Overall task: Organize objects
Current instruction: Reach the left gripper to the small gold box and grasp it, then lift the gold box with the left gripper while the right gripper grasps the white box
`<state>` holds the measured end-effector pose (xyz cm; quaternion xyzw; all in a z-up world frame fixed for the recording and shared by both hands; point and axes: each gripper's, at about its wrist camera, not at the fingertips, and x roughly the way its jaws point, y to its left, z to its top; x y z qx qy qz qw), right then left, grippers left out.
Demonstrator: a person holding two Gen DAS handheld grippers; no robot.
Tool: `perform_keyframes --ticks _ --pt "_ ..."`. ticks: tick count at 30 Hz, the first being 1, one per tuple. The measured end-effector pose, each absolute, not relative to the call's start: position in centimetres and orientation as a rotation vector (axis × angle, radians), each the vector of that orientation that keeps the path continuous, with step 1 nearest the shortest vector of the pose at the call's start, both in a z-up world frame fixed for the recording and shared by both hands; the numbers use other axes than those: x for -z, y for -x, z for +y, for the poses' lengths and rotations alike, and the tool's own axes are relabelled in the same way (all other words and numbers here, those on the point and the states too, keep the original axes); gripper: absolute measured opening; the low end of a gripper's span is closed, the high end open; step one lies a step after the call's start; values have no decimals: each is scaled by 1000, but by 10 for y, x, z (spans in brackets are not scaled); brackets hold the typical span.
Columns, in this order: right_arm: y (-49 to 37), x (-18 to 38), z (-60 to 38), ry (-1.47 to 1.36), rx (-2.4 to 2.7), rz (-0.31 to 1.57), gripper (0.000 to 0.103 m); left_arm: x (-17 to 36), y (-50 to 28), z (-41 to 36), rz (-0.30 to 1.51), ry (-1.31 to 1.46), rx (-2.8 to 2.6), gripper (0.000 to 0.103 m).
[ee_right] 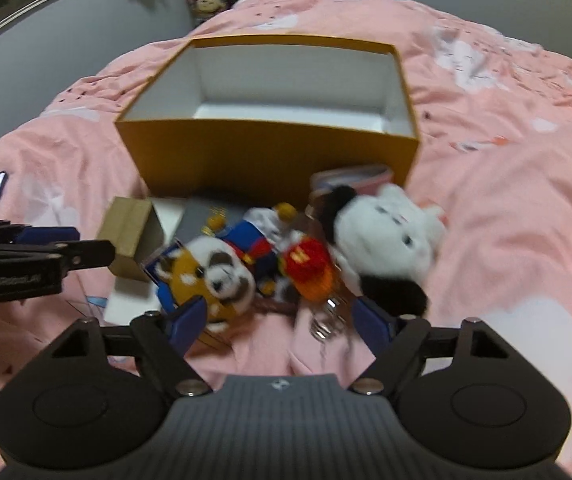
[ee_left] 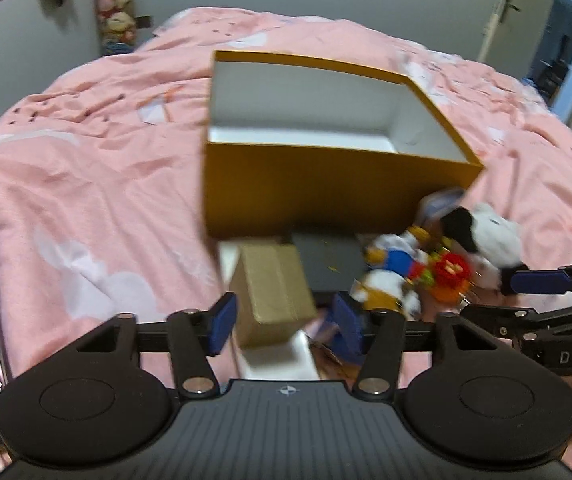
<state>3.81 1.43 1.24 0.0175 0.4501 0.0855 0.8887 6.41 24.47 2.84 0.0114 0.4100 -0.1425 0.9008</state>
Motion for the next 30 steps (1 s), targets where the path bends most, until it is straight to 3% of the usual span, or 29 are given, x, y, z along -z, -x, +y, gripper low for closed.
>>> perform_keyframes --ticks 3,13,21,30 --pt "-52 -16 27 12 -216 911 60 -25 -75 244 873 -18 278 69" --pt "-85 -13 35 55 -262 817 44 -6 -102 233 942 -62 236 69" --pt "-88 -5 43 17 -345 820 43 -3 -103 233 929 -78 249 58" --pt "-84 -5 89 111 -445 853 44 -23 -88 276 841 23 185 55"
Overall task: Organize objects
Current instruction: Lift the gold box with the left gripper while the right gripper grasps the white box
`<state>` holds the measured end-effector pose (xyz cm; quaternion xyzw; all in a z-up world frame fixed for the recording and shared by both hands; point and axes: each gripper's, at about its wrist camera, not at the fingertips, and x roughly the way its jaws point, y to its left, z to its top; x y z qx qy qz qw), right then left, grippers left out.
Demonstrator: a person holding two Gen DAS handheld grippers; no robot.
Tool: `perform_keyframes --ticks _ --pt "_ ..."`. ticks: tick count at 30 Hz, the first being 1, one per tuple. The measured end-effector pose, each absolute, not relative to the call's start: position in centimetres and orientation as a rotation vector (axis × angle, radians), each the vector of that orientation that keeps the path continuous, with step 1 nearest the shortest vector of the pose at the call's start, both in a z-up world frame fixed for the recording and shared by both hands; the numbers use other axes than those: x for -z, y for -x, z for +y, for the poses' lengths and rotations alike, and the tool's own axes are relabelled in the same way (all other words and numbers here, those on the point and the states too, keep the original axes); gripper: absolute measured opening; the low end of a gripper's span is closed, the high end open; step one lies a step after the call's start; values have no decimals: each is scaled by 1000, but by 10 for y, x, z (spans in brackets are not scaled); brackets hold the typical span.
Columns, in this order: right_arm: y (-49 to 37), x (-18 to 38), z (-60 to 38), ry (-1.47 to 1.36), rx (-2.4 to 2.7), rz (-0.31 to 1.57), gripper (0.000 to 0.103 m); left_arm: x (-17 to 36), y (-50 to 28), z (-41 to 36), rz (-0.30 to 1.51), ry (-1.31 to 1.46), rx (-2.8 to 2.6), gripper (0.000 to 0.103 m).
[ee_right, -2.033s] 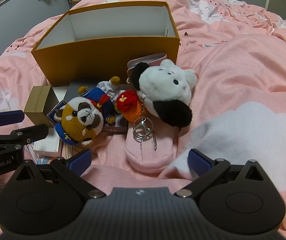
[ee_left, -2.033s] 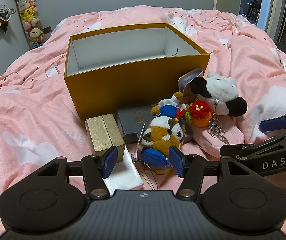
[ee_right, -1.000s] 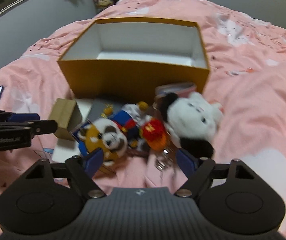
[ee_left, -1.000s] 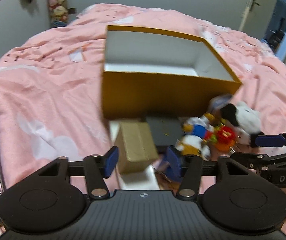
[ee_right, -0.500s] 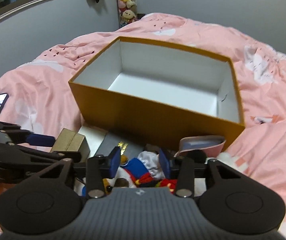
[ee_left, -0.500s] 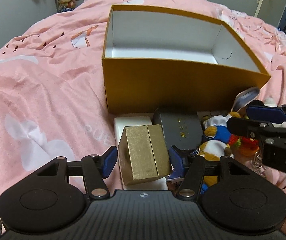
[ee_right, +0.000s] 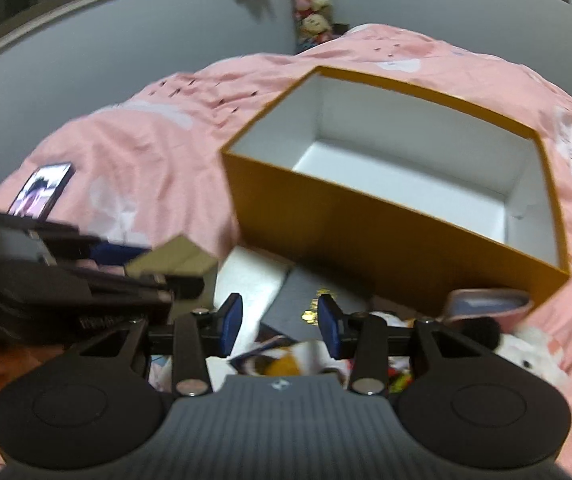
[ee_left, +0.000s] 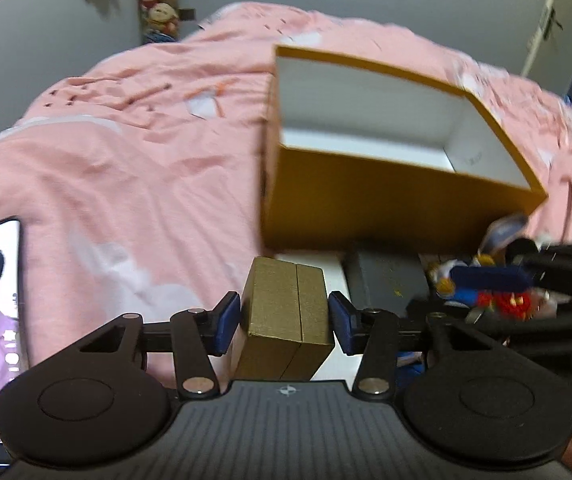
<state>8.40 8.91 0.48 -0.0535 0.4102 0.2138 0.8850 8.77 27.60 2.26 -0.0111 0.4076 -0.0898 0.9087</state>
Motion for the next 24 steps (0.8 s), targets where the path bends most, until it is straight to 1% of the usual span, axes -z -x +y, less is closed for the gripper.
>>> perform_keyframes --ticks 4,8,9,10,13,15,18,24 --pt "-89 4 117 181 -475 920 44 -27 -86 292 808 50 166 55" --pt "-95 16 143 248 -492 996 45 -24 -85 308 813 94 166 55" --pt "-97 19 150 259 -496 1015 47 -23 -85 312 814 104 168 55" --pt "-98 22 155 269 -497 1028 52 -21 -84 315 814 113 170 55" --pt "-100 32 167 316 -476 1049 60 -17 -82 325 816 145 172 55" --pt "-102 37 172 331 -454 1062 64 -15 -83 331 818 166 174 55" --pt "-110 47 177 333 -428 1098 64 -12 -83 337 817 193 182 55" --pt "-112 67 188 376 -399 1136 73 -9 -85 343 818 217 189 55"
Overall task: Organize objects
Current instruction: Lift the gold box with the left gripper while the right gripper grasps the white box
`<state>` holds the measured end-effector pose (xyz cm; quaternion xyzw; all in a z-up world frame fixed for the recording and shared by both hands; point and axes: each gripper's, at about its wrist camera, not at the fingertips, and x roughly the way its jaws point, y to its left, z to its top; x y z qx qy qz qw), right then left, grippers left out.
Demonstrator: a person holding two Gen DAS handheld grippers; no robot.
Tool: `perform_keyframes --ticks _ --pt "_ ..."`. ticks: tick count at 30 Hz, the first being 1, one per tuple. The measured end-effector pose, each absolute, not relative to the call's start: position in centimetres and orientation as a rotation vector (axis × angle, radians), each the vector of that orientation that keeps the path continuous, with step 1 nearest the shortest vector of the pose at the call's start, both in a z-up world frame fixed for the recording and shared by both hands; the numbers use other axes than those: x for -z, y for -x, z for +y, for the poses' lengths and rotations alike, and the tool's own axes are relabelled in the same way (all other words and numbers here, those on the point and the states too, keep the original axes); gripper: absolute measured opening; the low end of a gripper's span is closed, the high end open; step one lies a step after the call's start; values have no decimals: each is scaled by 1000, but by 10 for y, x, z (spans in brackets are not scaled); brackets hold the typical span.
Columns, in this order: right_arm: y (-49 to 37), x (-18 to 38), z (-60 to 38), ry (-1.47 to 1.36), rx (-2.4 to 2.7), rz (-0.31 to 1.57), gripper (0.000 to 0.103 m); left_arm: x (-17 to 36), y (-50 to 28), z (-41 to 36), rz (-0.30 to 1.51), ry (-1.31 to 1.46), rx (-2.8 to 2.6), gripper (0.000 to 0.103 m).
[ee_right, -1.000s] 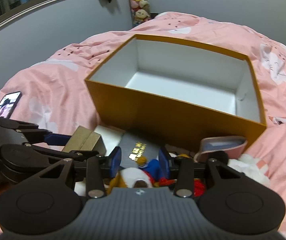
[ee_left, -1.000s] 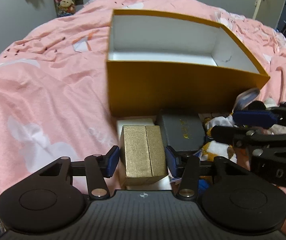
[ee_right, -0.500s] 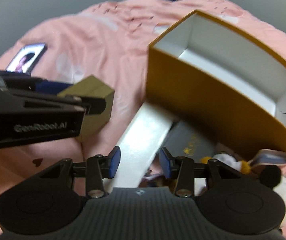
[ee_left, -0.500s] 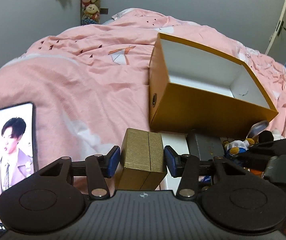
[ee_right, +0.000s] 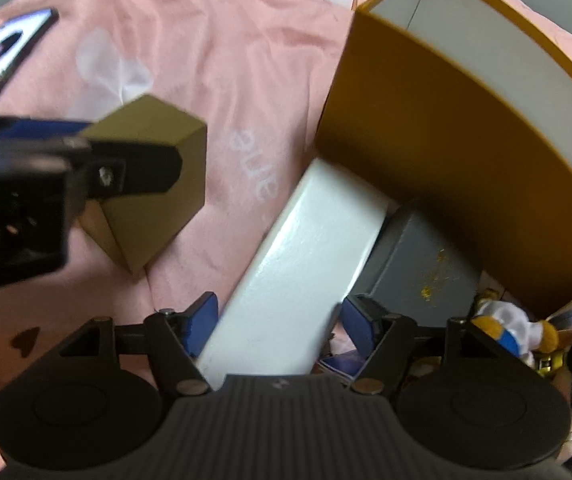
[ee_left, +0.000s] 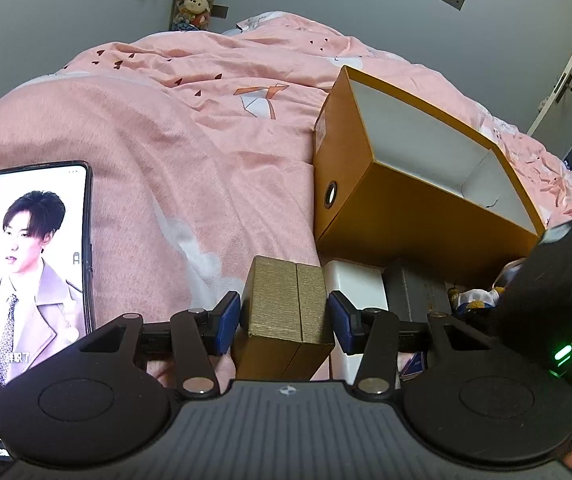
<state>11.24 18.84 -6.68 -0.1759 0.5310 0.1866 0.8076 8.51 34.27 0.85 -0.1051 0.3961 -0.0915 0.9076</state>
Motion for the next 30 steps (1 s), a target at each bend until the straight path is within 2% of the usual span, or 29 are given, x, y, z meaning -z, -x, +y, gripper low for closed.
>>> perform_keyframes --ticks 5,8,18,22,26,28,30 --pt "-118 81 183 334 -383 1165 76 -7 -86 343 820 214 187 55" --pt "-123 87 173 256 -389 1199 73 -7 -85 339 817 191 184 55" --pt "-122 44 129 43 -443 1172 69 -7 -85 336 819 178 181 55" --pt "-127 42 116 -50 -469 1255 69 -7 -85 336 820 177 181 55" --pt "-126 42 110 -129 -502 1272 71 -8 -86 332 824 158 180 55" --pt "-128 48 104 -209 -510 1289 75 -7 -86 331 826 154 179 55" --pt "-129 54 108 -228 -494 1299 74 -7 -87 332 830 160 177 55"
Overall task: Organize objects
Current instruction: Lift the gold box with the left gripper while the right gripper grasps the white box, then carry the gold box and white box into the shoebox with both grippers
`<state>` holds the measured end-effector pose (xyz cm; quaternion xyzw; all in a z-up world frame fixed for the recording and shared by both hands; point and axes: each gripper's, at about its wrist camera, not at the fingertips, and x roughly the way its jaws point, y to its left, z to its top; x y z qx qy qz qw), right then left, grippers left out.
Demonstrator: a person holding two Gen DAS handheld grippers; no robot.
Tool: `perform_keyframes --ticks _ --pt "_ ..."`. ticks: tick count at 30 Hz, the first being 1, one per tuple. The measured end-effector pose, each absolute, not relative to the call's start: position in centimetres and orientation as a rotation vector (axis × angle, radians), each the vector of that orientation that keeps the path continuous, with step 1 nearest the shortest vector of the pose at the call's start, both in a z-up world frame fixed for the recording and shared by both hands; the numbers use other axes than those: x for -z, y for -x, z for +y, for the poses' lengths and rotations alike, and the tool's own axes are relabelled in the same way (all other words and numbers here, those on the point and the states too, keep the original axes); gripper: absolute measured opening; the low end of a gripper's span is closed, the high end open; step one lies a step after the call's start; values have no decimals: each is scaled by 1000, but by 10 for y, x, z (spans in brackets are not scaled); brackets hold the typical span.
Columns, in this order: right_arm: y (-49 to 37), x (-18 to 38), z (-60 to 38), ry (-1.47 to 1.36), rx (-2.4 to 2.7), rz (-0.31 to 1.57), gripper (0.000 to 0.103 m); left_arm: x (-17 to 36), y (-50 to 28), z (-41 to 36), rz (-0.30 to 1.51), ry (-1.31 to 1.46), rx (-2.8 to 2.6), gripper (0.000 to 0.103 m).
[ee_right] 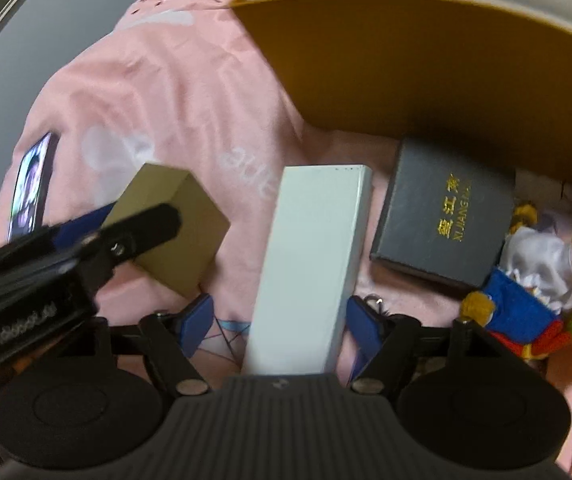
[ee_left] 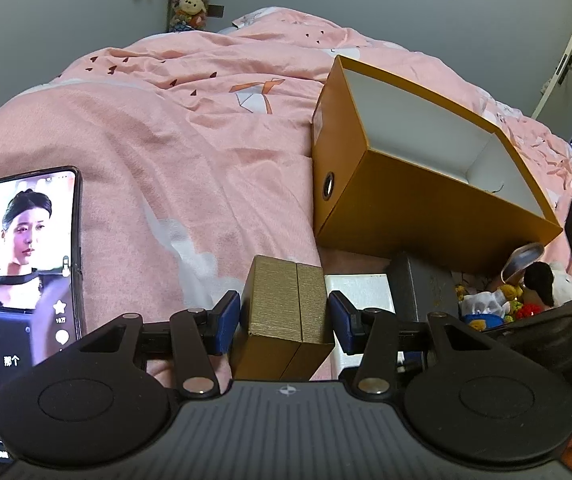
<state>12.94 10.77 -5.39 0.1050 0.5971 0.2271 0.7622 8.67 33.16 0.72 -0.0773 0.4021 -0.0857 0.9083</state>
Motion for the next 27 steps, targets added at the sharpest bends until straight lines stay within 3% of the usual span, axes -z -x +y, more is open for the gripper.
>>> perform_keyframes --ticks 3,6,11,15,18,21,24,27 --pt "-134 59 106 -243 -482 1296 71 -8 -87 329 833 149 172 55" --pt "-140 68 106 -214 -454 1292 61 -8 -87 327 835 139 169 55" --pt "-153 91 103 -311 -443 1343 61 -7 -88 326 839 131 165 55" --pt "-145 80 95 -338 -455 1322 60 -6 -89 325 843 128 162 55" --pt "-138 65 88 -370 -480 1301 50 -6 -90 323 846 118 160 55" --pt "-132 54 86 -371 -513 1284 50 -6 -90 322 848 111 157 55" --pt "-131 53 91 -347 -502 1274 37 -6 -90 321 851 103 155 55" --pt "-138 54 97 -362 -500 1275 38 -6 -90 320 854 96 151 55"
